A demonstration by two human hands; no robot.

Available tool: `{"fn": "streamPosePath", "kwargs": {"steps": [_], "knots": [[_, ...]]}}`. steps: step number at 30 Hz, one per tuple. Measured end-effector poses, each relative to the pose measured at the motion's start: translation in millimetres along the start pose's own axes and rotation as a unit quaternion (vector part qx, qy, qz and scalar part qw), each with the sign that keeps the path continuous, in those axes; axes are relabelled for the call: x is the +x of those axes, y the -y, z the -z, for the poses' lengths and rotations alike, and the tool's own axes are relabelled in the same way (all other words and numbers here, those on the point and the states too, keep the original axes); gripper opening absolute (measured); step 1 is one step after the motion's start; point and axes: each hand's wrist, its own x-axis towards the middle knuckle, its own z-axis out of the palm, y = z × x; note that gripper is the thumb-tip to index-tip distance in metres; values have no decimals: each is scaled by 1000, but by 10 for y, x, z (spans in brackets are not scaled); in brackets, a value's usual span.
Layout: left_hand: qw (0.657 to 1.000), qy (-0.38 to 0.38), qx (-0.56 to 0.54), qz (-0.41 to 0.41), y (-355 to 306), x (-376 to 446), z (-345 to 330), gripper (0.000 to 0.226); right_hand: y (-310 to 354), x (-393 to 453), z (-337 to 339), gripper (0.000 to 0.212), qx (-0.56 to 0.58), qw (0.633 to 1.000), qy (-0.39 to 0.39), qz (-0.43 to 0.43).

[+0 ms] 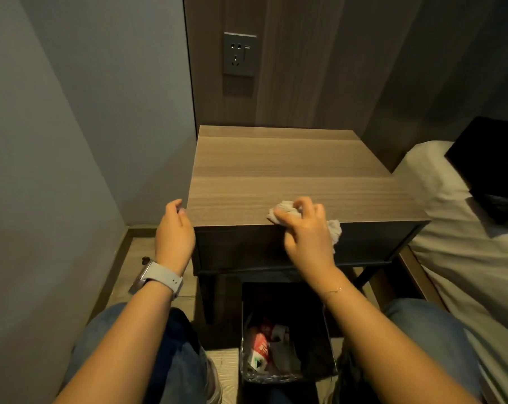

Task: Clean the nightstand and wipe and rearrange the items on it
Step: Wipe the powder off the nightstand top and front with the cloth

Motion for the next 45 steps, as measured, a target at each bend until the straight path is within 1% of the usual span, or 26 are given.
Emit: {"fn": "streamPosePath", "kwargs": {"steps": [3,4,6,7,9,11,12,14,16,18,19,20,22,24,27,30,32,34,36,37,39,40,42,43,44,45], "knots": [[991,-37,108,-76,-218,-4,-53,42,-412,75,384,39,28,995,-32,-87],[986,-37,126,-100,-297,19,-107,42,-567,159,515,38,24,992,-55,-109],[979,-1,139,-146,-460,99,-269,38,-988,353,715,36,-17,983,-93,-158],[975,28,141,-169,-534,151,-366,38,-1213,434,789,37,-38,976,-93,-195],[966,73,154,-195,-649,248,-565,36,-1604,525,850,41,-78,955,-61,-279],[952,84,206,-208,-686,306,-734,35,-1744,526,775,43,-121,932,-22,-340],[943,84,241,-215,-674,318,-793,35,-1691,514,690,41,-136,927,-17,-349],[928,74,287,-227,-629,322,-847,37,-1413,462,514,37,-137,938,-21,-318],[923,76,297,-232,-592,330,-849,39,-1066,360,368,36,-87,966,-16,-244],[921,85,298,-235,-590,336,-838,39,-745,267,310,38,-17,985,22,-173],[922,90,296,-233,-598,338,-833,39,-616,239,314,40,23,988,57,-142],[924,96,291,-227,-614,345,-828,39,-520,229,342,41,69,986,96,-120],[934,108,272,-206,-653,402,-813,37,-452,321,458,40,167,967,155,-114],[944,118,247,-184,-718,551,-807,37,-572,582,594,33,212,957,145,-131],[950,127,222,-179,-898,892,-897,37,-1069,1167,702,27,147,974,95,-146],[942,130,257,-170,-1105,1253,-1079,38,-1728,1726,644,26,58,979,68,-183],[936,122,285,-170,-1124,1426,-1203,38,-2074,1997,481,28,7,972,48,-229],[929,108,307,-176,-1046,1500,-1308,38,-2197,2177,213,29,-63,961,68,-261],[923,87,324,-187,-966,1542,-1384,38,-2085,2273,-86,30,-130,957,81,-248],[921,82,329,-191,-943,1563,-1408,38,-1969,2281,-211,29,-137,961,78,-229],[922,73,327,-195,-920,1582,-1428,38,-1681,2188,-348,32,-102,980,78,-152],[923,68,326,-195,-915,1583,-1432,38,-1525,2100,-346,33,-74,987,100,-99],[924,61,323,-197,-923,1581,-1439,38,-1348,1981,-229,31,23,980,198,-16],[924,61,322,-197,-931,1579,-1440,38,-1323,2016,-108,25,102,959,262,-26],[925,64,319,-194,-934,1574,-1438,38,-1333,2103,28,20,181,932,308,-62],[926,66,317,-194,-934,1573,-1436,37,-1412,2247,145,16,224,915,317,-108]]}}
